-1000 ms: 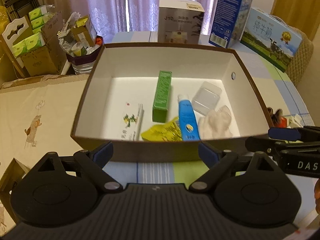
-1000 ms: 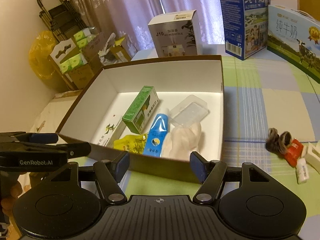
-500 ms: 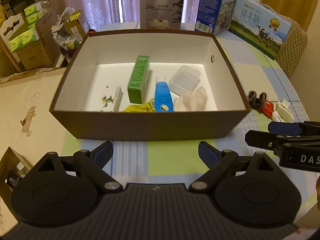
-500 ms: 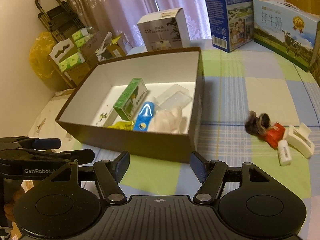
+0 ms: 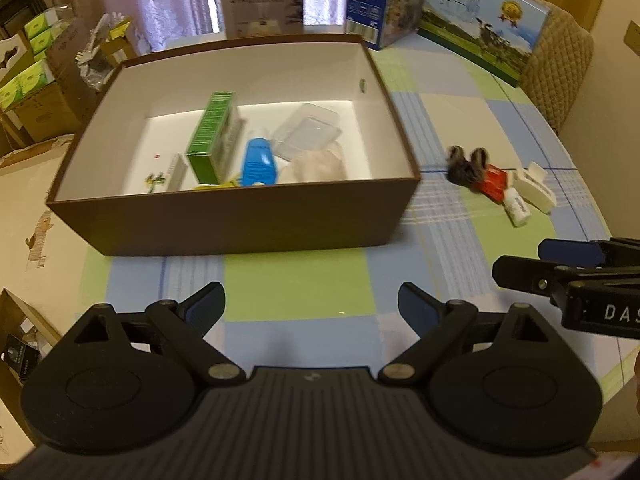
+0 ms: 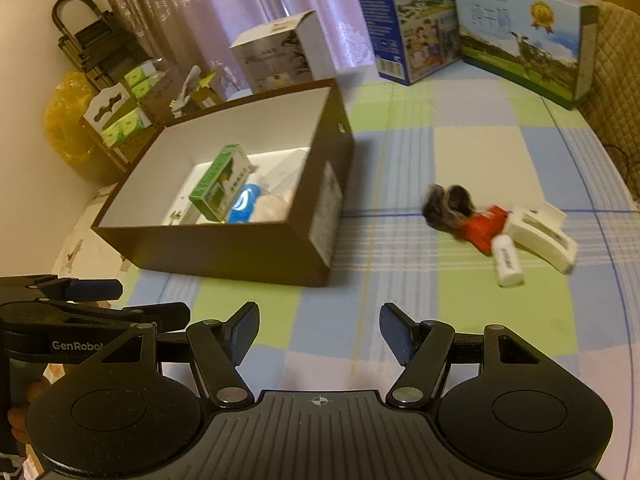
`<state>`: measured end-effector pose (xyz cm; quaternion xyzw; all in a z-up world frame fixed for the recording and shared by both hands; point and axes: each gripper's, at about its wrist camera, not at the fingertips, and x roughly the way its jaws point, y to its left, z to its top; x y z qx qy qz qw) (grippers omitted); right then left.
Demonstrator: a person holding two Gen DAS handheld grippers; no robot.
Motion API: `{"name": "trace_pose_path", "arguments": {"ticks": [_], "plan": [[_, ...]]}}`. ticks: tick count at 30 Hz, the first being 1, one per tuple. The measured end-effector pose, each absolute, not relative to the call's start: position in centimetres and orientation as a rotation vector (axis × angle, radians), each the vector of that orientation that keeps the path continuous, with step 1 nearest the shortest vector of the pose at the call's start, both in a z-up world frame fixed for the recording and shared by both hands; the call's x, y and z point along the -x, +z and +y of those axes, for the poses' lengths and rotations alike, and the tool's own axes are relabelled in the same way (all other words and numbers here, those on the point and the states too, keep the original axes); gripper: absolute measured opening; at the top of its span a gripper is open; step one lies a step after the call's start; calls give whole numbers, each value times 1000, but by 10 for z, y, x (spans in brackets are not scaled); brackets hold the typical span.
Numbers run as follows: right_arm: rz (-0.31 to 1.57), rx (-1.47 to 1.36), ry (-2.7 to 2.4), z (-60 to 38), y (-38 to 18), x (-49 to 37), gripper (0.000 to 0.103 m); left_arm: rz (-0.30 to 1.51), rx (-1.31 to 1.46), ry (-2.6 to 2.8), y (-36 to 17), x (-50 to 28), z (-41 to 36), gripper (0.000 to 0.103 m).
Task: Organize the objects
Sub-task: 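Move both tools toward the pill bottle and white clip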
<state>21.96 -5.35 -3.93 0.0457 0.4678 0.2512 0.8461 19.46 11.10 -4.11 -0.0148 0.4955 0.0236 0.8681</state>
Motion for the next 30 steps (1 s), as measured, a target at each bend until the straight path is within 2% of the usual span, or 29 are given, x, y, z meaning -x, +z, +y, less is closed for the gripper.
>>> {"name": "trace_pose_path", "arguments": {"ticks": [13, 30], "plan": [[1018, -128, 471, -116, -46, -216, 64, 1073, 1, -16, -51, -200, 51, 98], [1039, -160, 383, -178, -57, -229, 64, 1078, -29, -87, -64, -224, -6, 98]]}}
